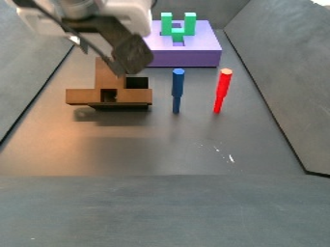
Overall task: Pick up the brown object. Move up. Place the brown object on the fixture. Regrasp the brown object. Move to above the board. Insert the brown object.
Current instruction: Regrasp the brown object.
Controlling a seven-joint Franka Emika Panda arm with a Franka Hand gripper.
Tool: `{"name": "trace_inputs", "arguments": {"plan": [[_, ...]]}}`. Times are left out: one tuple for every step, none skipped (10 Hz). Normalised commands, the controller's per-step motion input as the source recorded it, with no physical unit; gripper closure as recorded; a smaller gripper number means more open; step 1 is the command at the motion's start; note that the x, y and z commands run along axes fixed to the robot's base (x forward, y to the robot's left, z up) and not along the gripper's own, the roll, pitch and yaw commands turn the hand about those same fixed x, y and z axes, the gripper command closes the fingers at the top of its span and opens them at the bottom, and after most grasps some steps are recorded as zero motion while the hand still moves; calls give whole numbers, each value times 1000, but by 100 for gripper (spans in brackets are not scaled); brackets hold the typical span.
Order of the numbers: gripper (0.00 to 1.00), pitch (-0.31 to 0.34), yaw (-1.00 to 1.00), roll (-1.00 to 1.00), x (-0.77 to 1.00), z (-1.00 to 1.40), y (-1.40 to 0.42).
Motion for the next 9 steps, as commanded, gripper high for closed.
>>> {"name": "trace_inputs", "arguments": {"plan": [[0, 0, 117, 626, 163, 411, -34], [0, 0, 120, 709, 151, 394, 0], [0, 0, 123, 760, 177, 366, 0], [0, 0, 97, 963, 140, 326, 0], [0, 6, 86, 1000, 123, 229, 0], [0, 0, 83, 1000, 69, 146, 0], [0, 11, 89, 1000, 0, 51, 34], [0, 46, 129, 1000, 0, 0, 14], [0, 37, 91, 1000, 0, 0, 0]]}}
